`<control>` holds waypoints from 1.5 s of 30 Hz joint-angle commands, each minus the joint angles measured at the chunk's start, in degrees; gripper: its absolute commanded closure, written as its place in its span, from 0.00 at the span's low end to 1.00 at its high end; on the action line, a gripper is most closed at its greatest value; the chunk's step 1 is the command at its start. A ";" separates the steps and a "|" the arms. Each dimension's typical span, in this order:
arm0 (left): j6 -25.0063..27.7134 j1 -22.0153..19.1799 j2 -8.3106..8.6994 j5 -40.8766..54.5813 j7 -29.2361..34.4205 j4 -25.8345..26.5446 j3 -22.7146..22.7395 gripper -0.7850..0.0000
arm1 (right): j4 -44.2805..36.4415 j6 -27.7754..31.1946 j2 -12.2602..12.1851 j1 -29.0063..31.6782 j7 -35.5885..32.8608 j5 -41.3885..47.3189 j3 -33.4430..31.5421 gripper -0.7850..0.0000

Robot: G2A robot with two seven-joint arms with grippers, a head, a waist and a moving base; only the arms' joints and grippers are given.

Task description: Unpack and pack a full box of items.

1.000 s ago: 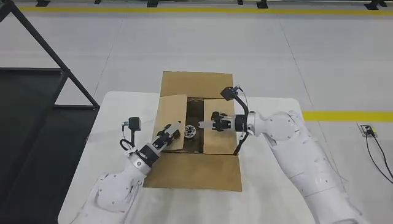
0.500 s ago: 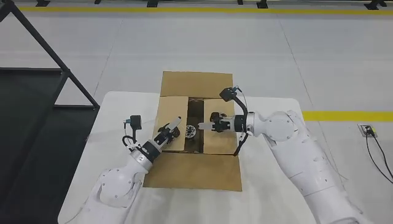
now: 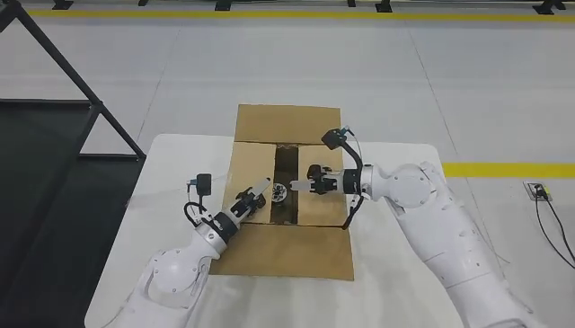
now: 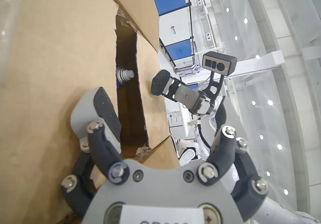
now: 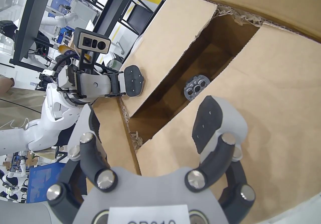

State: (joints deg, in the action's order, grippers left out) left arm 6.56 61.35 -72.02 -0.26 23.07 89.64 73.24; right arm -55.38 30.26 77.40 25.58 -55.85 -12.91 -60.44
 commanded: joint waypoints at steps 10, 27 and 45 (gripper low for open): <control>-1.39 -0.21 -0.11 0.57 -0.18 -0.19 0.02 0.00 | -0.43 -1.06 -0.11 -0.26 0.36 -1.15 1.57 0.00; 5.24 3.44 0.29 6.27 1.15 5.48 3.91 0.00 | -2.85 -2.37 -0.56 0.24 1.78 -2.72 2.57 0.00; 22.86 19.94 4.40 19.79 28.00 10.90 28.20 0.00 | -8.68 -3.28 -3.34 5.19 8.98 0.85 -6.65 0.00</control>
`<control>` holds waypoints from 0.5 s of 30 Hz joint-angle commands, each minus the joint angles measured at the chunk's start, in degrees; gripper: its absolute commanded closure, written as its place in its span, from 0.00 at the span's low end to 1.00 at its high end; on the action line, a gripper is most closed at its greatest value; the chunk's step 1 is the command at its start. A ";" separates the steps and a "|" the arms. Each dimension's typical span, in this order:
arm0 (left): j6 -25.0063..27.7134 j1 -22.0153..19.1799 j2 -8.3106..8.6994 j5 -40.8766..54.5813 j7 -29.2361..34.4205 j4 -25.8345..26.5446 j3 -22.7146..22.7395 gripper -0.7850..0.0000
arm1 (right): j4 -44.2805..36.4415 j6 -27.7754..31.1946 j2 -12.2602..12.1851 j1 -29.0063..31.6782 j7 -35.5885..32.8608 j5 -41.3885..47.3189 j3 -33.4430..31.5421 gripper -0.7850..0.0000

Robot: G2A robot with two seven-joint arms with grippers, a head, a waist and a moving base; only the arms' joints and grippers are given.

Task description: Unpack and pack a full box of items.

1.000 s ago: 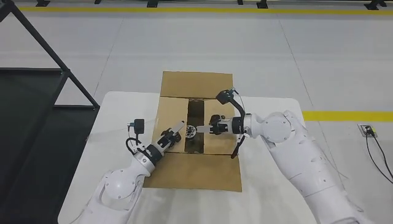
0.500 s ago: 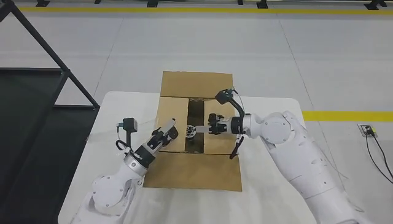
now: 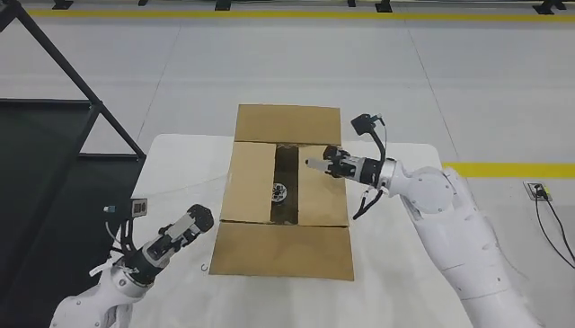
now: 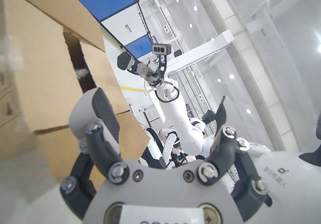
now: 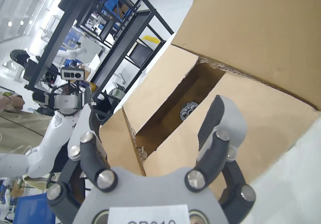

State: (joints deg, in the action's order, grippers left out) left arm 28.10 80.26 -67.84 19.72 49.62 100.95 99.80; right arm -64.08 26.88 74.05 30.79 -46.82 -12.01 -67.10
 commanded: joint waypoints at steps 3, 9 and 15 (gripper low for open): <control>2.55 2.10 0.43 -0.85 2.36 -0.79 3.07 0.00 | 0.01 0.11 0.00 -0.01 -0.05 -0.05 0.01 0.00; 2.55 2.10 0.43 -0.85 2.36 -0.79 3.07 0.00 | 0.01 0.11 0.00 -0.01 -0.05 -0.05 0.01 0.00; -0.77 0.06 0.47 -3.31 -0.57 -0.12 0.60 0.00 | 0.19 0.58 0.09 0.77 5.33 0.62 -0.48 0.00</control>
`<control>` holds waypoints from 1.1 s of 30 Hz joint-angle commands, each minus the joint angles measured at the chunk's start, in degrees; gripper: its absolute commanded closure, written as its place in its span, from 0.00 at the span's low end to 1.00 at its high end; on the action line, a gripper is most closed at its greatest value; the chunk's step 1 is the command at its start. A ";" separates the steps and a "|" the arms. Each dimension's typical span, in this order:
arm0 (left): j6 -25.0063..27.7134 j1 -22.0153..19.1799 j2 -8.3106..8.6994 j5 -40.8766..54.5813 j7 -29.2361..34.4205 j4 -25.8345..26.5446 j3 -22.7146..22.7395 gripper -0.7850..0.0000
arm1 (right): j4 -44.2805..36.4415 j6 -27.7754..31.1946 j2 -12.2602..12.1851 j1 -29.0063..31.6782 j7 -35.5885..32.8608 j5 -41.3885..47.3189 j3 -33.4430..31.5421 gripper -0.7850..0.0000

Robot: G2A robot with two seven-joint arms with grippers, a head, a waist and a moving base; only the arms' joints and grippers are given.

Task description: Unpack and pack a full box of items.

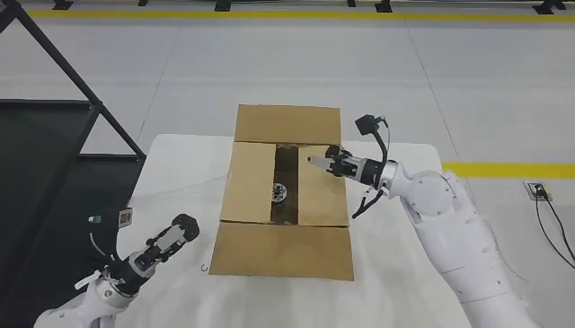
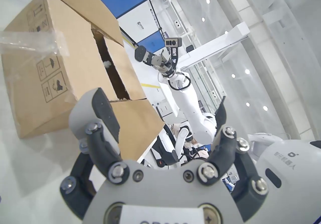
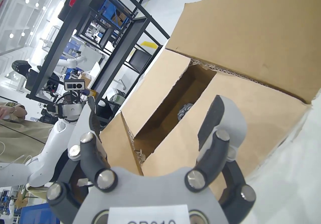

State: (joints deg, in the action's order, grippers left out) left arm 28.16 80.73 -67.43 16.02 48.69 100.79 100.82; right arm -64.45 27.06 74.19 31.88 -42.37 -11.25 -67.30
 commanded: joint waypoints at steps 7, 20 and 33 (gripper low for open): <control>-3.13 -1.25 1.31 0.25 9.16 -2.15 1.28 0.00 | 10.20 -0.59 0.26 -5.76 10.42 -6.14 -0.21 0.00; -3.01 1.40 3.31 4.18 22.12 -4.24 4.46 0.00 | 37.41 2.63 5.56 -18.99 19.28 -4.97 7.65 0.00; -3.48 -0.29 4.45 -0.10 23.33 -5.08 0.79 0.00 | 48.51 5.06 10.18 -23.15 21.77 -2.88 10.71 0.00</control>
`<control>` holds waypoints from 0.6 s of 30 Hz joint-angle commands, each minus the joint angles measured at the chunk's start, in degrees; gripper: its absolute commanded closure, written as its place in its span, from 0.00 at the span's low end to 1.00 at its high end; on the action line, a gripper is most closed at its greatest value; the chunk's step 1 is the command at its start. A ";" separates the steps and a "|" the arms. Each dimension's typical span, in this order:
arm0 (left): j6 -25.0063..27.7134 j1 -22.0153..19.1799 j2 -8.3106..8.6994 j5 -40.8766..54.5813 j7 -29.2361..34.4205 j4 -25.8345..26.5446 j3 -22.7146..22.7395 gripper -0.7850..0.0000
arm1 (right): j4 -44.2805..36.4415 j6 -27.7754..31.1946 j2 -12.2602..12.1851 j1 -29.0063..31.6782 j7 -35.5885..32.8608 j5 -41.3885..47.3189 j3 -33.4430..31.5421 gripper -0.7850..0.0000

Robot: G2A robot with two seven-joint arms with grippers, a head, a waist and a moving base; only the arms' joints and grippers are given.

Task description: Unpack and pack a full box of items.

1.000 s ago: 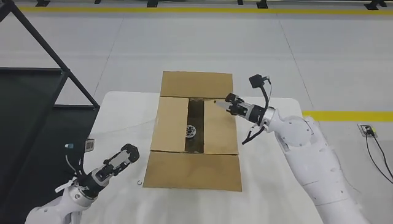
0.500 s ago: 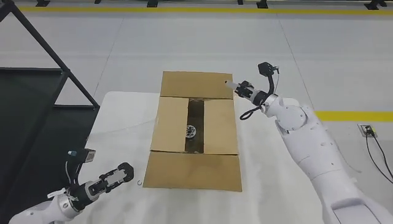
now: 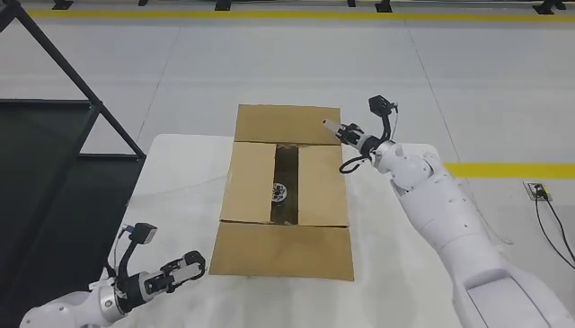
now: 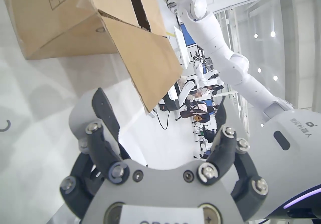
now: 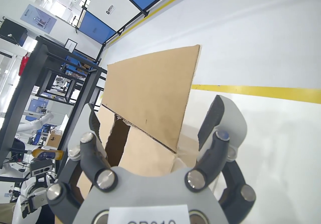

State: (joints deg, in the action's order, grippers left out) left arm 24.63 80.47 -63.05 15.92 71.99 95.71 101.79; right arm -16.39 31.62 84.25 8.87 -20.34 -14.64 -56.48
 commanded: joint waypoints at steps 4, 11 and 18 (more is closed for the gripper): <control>0.13 0.06 0.38 0.05 0.13 -0.06 -0.69 0.00 | 2.11 3.13 0.63 -0.67 -2.56 3.06 -0.82 0.00; 0.36 0.13 0.89 -0.27 -0.13 -0.07 -1.74 0.00 | 3.26 6.27 1.11 -1.20 -4.40 6.38 -2.05 0.00; 0.60 0.02 1.35 -0.27 -0.53 -0.01 -2.81 0.00 | 3.61 11.00 0.61 -1.71 -7.75 9.50 -3.75 0.00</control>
State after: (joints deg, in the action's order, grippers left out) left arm 25.20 80.52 -61.75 15.58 71.46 95.71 99.09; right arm -12.80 42.03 84.96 7.22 -27.56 -5.49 -60.02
